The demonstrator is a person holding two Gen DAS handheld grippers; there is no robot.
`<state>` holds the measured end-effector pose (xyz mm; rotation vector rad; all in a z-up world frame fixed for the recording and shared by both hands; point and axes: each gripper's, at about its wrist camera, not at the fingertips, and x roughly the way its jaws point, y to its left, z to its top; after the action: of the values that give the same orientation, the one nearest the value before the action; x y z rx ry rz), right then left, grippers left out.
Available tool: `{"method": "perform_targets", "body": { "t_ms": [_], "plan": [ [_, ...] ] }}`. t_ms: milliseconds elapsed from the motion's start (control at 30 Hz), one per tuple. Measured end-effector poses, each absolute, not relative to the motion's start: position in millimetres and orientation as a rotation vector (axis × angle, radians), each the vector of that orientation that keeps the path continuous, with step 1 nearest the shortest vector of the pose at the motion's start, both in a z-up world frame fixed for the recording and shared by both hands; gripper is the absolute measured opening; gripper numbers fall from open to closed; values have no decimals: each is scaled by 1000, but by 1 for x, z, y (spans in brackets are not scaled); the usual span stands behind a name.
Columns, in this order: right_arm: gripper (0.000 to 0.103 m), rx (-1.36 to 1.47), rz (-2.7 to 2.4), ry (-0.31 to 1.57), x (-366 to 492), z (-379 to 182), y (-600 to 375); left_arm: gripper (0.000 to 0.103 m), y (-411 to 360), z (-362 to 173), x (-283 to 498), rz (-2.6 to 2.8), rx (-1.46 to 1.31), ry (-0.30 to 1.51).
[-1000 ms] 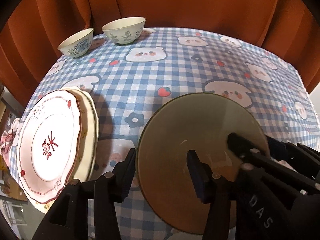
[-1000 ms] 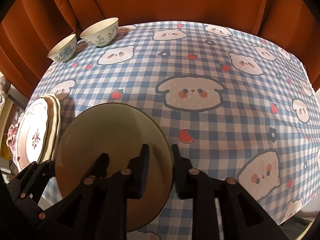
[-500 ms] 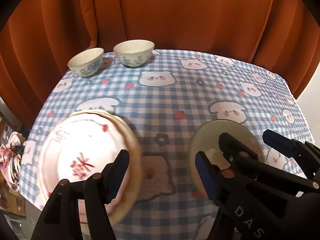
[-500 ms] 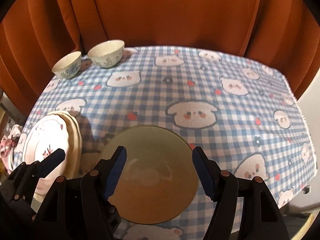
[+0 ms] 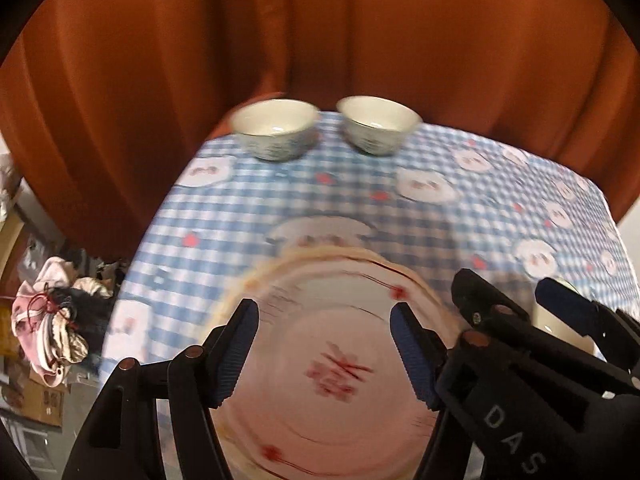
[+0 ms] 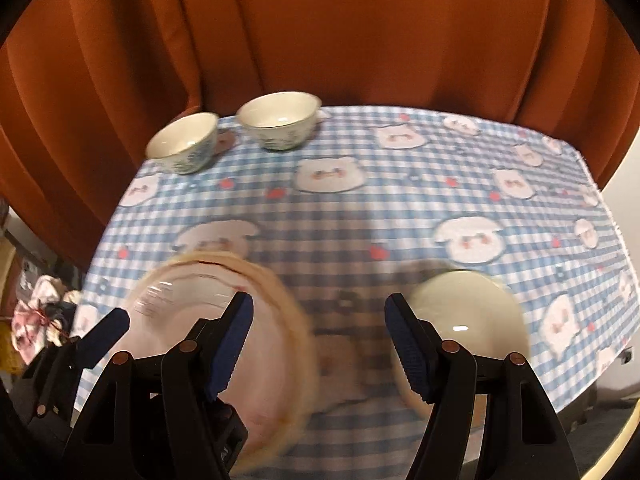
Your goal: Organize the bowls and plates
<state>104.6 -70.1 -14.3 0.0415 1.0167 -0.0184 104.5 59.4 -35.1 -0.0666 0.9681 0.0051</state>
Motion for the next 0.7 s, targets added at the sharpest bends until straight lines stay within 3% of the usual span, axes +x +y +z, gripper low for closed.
{"method": "perform_targets", "body": {
  "t_ms": [500, 700],
  "plan": [
    [72, 4, -1, 960, 178, 1, 25, 69, 137, -23, 191, 58, -67, 940],
    [72, 49, 32, 946, 236, 0, 32, 62, 146, -22, 249, 152, -77, 936]
  ]
}}
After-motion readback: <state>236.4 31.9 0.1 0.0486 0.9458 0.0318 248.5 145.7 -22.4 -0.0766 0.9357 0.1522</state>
